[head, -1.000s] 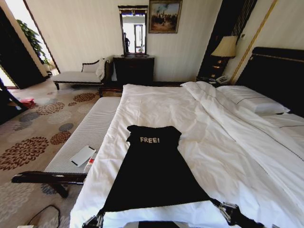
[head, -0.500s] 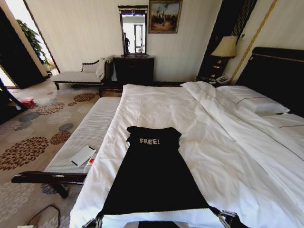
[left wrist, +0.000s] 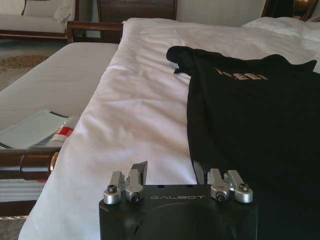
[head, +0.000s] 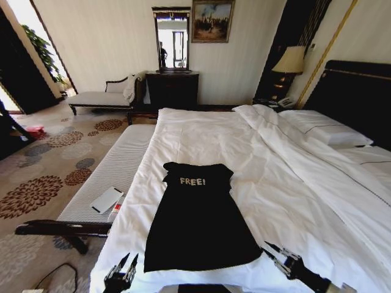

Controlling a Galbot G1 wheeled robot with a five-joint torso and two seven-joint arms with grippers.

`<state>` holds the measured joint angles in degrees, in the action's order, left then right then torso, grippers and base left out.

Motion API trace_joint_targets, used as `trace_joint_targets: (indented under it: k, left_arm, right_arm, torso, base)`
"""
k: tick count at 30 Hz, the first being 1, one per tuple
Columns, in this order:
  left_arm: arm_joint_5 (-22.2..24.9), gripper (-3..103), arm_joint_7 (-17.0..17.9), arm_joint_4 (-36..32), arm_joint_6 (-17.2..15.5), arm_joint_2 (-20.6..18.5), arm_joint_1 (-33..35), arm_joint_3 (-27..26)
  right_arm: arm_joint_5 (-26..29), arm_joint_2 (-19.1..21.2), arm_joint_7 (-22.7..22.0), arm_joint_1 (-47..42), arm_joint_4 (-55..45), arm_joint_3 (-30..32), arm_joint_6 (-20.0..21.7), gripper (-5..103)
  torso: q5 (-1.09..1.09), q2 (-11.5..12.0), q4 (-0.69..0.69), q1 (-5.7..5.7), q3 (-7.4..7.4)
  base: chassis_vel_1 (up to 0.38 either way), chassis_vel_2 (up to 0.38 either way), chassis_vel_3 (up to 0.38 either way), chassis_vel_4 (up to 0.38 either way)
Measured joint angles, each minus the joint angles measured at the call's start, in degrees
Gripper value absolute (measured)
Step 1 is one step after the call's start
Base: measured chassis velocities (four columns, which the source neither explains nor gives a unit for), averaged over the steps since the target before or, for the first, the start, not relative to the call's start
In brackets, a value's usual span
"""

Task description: Fold the clothes on the bed.

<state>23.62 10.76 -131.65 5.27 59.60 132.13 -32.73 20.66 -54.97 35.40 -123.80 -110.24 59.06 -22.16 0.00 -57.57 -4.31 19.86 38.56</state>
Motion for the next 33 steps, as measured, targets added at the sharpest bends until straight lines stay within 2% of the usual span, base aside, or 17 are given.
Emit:
trace_joint_targets:
  k: [1, 2, 3, 4, 5, 7, 8, 9, 13, 15, 16, 19, 20, 24, 27, 29, 33]
  left_arm:
    - [-0.1, 59, 0.2, -0.2, -0.2, 0.0, -0.4, 0.0]
    - [-0.1, 65, 0.4, -0.4, -0.6, 0.2, -0.8, -0.2]
    - [-0.1, 65, 0.4, -0.4, -0.6, 0.2, -0.8, -0.2]
    - [0.0, 71, 0.5, -0.5, -0.8, 0.3, -1.1, -0.3]
    - [0.0, 71, 0.5, -0.5, -1.0, 0.4, -1.4, -0.4]
    - [0.2, 81, 0.5, -0.2, -1.3, 0.8, -2.4, -0.8]
    - [0.2, 81, 0.5, -0.2, -1.3, 0.8, -2.4, -0.8]
    - [0.2, 86, 0.6, -0.1, -1.5, 1.0, -2.8, -0.8]
    - [0.7, 98, 0.6, -0.3, -3.2, 2.1, -5.4, -1.0]
    - [0.8, 99, 0.6, -0.5, -3.6, 2.3, -6.0, -1.1]
    - [0.9, 99, 0.5, -0.7, -3.8, 2.4, -6.4, -1.2]
    - [0.3, 100, 0.0, -0.7, -4.4, 2.3, -10.2, -1.3]
    - [0.3, 100, 0.0, -0.7, -4.4, 2.3, -10.2, -1.3]
    - [-2.2, 100, -0.4, 1.4, -6.4, 0.5, -18.2, 1.0]
    - [-3.2, 100, -0.3, 2.5, -6.8, -0.3, -20.7, 1.6]
    - [-3.1, 100, -0.3, 4.2, -7.7, -1.7, -24.3, 2.5]
    - [-1.0, 100, -1.1, 5.7, -7.6, -4.4, -27.2, 2.7]
  right_arm:
    - [0.1, 0.2, 0.1, 0.0, 0.0, 0.5, -0.1, 45]
    - [0.1, 0.5, 0.5, 0.0, 0.3, 1.1, -0.4, 51]
    - [0.1, 0.5, 0.5, 0.0, 0.3, 1.1, -0.4, 51]
    - [0.1, 0.7, 0.7, -0.2, 0.7, 1.6, -0.8, 56]
    - [0.1, 0.8, 0.8, -0.3, 1.0, 1.8, -1.0, 61]
    - [0.9, 1.4, 0.6, 0.2, 2.5, 2.2, -1.6, 72]
    - [0.9, 1.4, 0.6, 0.2, 2.5, 2.2, -1.6, 72]
    - [1.9, 1.9, 0.2, 1.1, 3.0, 2.2, -1.5, 72]
    - [8.6, 4.9, -2.3, 8.5, 4.7, -0.4, 2.6, 94]
    - [9.8, 5.8, -2.5, 11.0, 5.3, -1.8, 3.4, 94]
    - [10.6, 6.3, -2.5, 12.5, 5.6, -2.7, 3.8, 98]
    - [14.6, 9.9, -3.7, 22.4, 8.3, -9.3, 5.8, 100]
    - [14.6, 9.9, -3.7, 22.4, 8.3, -9.3, 5.8, 100]
    - [19.8, 14.0, -5.2, 36.6, 13.9, -18.6, 8.6, 100]
    - [22.3, 15.3, -6.1, 40.5, 15.2, -21.8, 10.0, 100]
    - [26.6, 17.4, -8.0, 46.4, 16.9, -27.2, 13.1, 100]
    - [31.3, 19.3, -9.3, 53.3, 20.2, -33.1, 17.9, 100]
  torso:
    - [0.0, 0.0, 0.0, 0.0, 0.0]
    - [0.0, 0.0, 0.0, 0.0, 0.0]
    - [0.0, 0.0, 0.0, 0.0, 0.0]
    - [0.0, 0.0, 0.0, 0.0, 0.0]
    - [0.0, 0.0, 0.0, 0.0, 0.0]
    - [0.0, 0.0, -0.03, 0.0, 0.0]
    - [0.0, 0.0, -0.03, 0.0, 0.0]
    - [0.0, 0.0, -0.03, 0.0, 0.0]
    - [-0.01, 0.0, 0.0, 0.0, 0.0]
    - [0.0, 0.0, 0.0, 0.0, 0.0]
    - [0.01, 0.0, 0.01, 0.01, 0.0]
    - [0.02, 0.0, 0.01, 0.01, 0.0]
    - [0.02, 0.0, 0.01, 0.01, 0.0]
    - [-0.01, 0.0, 0.02, 0.01, 0.01]
    - [0.0, 0.0, 0.01, 0.01, 0.01]
    - [-0.01, 0.0, 0.01, 0.02, 0.02]
    - [-0.03, 0.0, -0.03, 0.01, 0.0]
  base:
    - [0.0, 0.0, 0.0, 0.0]
    - [0.0, 0.0, 0.0, 0.0]
    - [0.0, 0.0, 0.0, 0.0]
    - [0.0, 0.0, 0.0, 0.0]
    - [0.0, 0.0, 0.0, 0.0]
    - [0.0, 0.0, 0.0, 0.0]
    - [0.0, 0.0, 0.0, 0.0]
    - [0.0, 0.0, 0.0, 0.0]
    - [0.0, 0.0, 0.0, 0.0]
    - [0.0, 0.0, 0.0, 0.0]
    - [0.0, 0.0, 0.0, 0.0]
    - [0.0, 0.0, 0.0, 0.0]
    - [0.0, 0.0, 0.0, 0.0]
    - [0.0, 0.0, 0.0, 0.0]
    - [0.0, 0.0, 0.0, 0.0]
    - [0.0, 0.0, 0.0, 0.0]
    - [0.0, 0.0, 0.0, 0.0]
